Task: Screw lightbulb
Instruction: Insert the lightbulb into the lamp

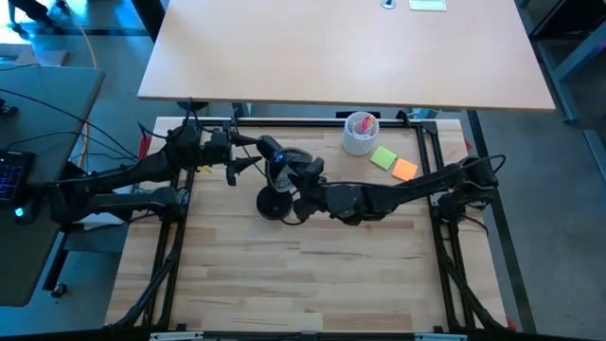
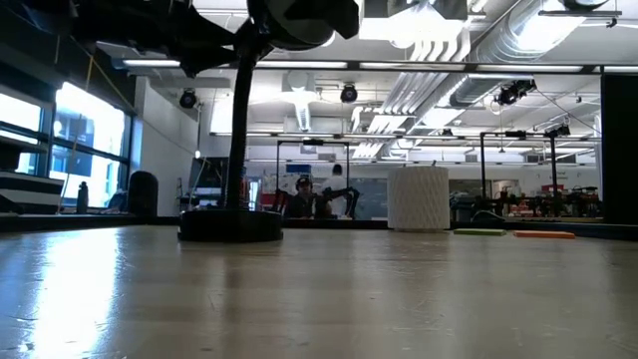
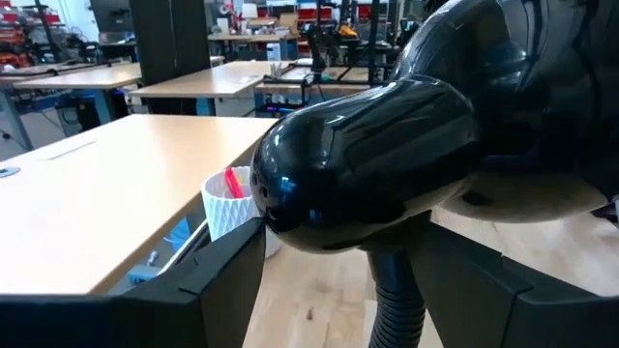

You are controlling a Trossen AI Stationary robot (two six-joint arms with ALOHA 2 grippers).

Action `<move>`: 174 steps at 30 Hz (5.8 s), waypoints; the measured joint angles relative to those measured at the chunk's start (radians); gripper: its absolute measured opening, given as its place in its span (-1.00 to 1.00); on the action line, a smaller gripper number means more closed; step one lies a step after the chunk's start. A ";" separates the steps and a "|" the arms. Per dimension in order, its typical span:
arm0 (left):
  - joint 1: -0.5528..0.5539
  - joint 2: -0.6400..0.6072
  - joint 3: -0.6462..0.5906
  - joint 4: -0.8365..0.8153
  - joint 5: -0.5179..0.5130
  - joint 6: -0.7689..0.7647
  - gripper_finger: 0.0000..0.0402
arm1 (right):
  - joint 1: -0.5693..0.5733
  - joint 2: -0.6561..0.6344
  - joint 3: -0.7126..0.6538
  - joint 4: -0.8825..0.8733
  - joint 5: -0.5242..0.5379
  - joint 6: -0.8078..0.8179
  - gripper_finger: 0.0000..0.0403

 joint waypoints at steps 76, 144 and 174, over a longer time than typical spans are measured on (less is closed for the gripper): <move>-0.072 0.097 -0.003 0.012 -0.074 0.125 0.22 | -0.035 -0.050 0.000 -0.128 -0.065 0.609 0.31; -0.504 0.074 -0.169 0.132 -0.581 -0.087 0.22 | 0.298 -0.208 -0.247 -0.593 -0.038 1.388 0.41; -0.332 0.233 -0.117 0.411 -0.364 -0.040 -0.35 | 0.072 -0.166 -0.735 0.407 -0.447 1.473 0.41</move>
